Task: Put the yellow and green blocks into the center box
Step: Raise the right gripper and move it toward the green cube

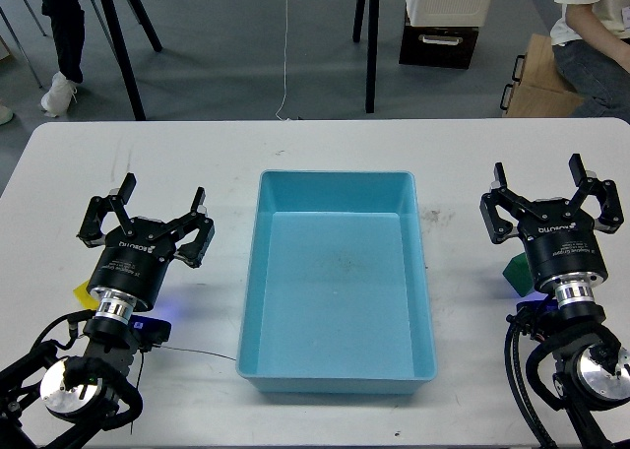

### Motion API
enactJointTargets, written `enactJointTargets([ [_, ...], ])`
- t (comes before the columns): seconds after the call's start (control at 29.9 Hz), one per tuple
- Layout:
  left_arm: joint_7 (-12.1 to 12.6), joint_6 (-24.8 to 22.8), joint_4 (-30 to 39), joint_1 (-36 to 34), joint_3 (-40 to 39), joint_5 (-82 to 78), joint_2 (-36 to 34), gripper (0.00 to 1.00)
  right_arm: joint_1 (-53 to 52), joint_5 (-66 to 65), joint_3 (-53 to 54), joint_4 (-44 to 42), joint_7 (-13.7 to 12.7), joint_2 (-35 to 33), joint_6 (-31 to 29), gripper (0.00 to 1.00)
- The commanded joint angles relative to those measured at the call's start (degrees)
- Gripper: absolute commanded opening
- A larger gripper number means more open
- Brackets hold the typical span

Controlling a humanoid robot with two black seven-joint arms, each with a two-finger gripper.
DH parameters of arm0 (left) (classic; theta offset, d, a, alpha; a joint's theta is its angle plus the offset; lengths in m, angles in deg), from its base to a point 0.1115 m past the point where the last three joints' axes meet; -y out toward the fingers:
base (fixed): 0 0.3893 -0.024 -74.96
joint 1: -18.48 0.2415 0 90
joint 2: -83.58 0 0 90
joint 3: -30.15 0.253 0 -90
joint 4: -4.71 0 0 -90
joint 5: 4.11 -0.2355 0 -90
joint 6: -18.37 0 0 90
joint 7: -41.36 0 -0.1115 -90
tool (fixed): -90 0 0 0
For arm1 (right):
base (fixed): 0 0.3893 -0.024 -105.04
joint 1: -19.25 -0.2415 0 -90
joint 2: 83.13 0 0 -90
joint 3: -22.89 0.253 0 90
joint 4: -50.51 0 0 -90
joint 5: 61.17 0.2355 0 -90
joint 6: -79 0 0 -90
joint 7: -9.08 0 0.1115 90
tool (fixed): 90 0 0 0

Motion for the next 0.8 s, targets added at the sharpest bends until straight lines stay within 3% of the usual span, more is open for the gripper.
enactJointTargets([
  [0.0, 0.0, 0.07, -0.04, -0.01, 0.0, -0.2, 0.02, 1.0, 0.35, -0.06, -0.02, -0.21, 0.23, 0.0, -0.09, 0.99],
  [0.17, 0.0, -0.28, -0.3, -0.01, 0.09, -0.29, -0.07, 1.0, -0.17, -4.18, -0.37, -0.91, 0.23, 0.0, -0.09, 0.99],
  [0.33, 0.0, -0.37, -0.39, -0.01, 0.09, -0.29, -0.16, 1.0, -6.22, -25.31, 0.6, -3.72, 0.23, -0.52, -0.01, 0.99],
  [0.43, 0.0, -0.37, -0.39, 0.08, 0.18, -0.29, -0.07, 1.0, -12.81, -43.95, 0.86, -6.79, 0.31, -5.7, 1.57, 0.99],
  [0.53, 0.0, -0.37, -0.47, 0.08, 0.44, -0.29, -0.07, 1.0, -20.37, -52.17, -0.1, -9.7, 0.31, -7.64, 4.47, 0.99],
  [0.63, 0.0, -0.37, -0.91, 0.08, 0.53, -0.29, 0.02, 1.0, -27.57, -59.45, -4.74, -13.29, 0.49, -14.04, 4.83, 0.99],
  [0.7, 0.0, -0.37, -1.09, -0.01, 0.53, -0.29, 0.02, 1.0, -33.46, -66.56, -11.32, -16.72, 1.97, -18.88, 4.83, 0.99],
  [0.77, 0.0, -0.45, -1.27, 0.08, 0.53, -0.29, 0.02, 1.0, -39.44, -73.25, -19.14, -20.85, 6.09, -22.83, 4.65, 0.99],
])
